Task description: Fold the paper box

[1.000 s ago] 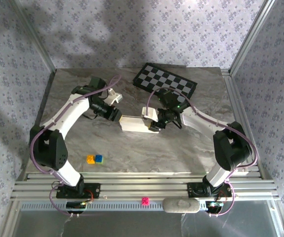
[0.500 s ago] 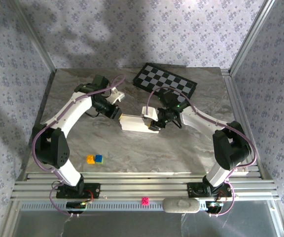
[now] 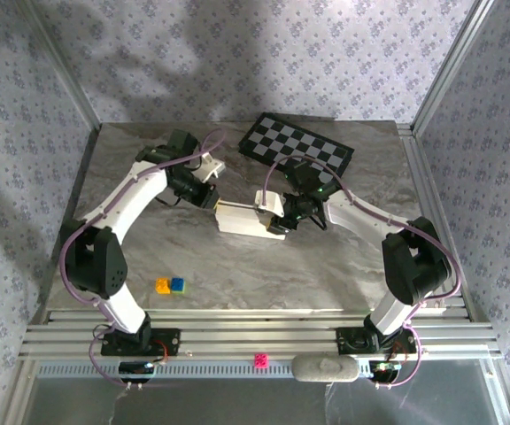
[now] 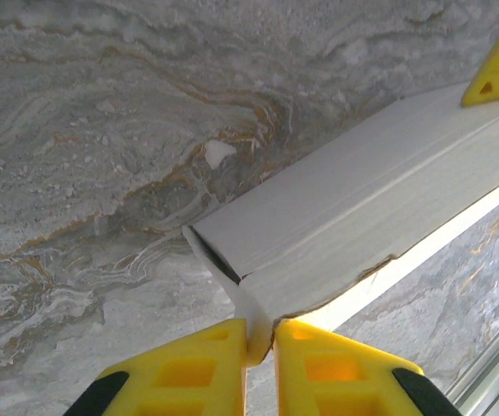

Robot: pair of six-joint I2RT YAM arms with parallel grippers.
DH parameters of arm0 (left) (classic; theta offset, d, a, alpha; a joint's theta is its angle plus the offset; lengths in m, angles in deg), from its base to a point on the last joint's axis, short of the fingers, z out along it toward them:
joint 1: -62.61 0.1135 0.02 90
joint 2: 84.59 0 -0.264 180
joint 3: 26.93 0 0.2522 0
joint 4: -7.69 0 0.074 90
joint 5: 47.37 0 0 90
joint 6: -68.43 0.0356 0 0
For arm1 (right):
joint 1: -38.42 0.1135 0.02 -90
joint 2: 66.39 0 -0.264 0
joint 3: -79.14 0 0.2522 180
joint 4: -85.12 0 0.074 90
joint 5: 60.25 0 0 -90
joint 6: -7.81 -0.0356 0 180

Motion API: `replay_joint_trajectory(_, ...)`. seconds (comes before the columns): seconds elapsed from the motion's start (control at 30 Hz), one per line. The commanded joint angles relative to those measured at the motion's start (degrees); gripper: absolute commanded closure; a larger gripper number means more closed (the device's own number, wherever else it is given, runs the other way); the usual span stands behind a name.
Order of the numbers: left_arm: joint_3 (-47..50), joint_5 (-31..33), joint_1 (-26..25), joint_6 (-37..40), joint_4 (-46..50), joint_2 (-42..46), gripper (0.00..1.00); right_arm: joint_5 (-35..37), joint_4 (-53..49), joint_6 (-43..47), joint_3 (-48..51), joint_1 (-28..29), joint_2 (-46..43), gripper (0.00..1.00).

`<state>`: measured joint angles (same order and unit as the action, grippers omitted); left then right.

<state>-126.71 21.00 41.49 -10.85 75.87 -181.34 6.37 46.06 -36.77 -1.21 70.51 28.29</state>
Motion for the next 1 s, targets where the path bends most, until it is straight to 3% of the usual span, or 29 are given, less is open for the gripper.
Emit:
replay_joint_trajectory(0.0, -2.9, -1.84, -0.32, -1.37, 2.67, -0.88, 0.85, -0.52, -1.88, -0.91, -1.31, -0.28, 0.51, 0.59)
replay_joint_trajectory(0.67, -5.37, -6.87, -0.23, -11.87, 6.3, -3.97, 0.88, 0.6, -1.22, -1.26, -1.25, -0.23, 0.81, 0.6)
replay_joint_trajectory(0.97, -3.06, -6.92, -0.31, -12.98, 4.74, -3.23, 0.89, 0.9, -1.05, -1.44, -1.24, -0.2, 0.94, 0.6)
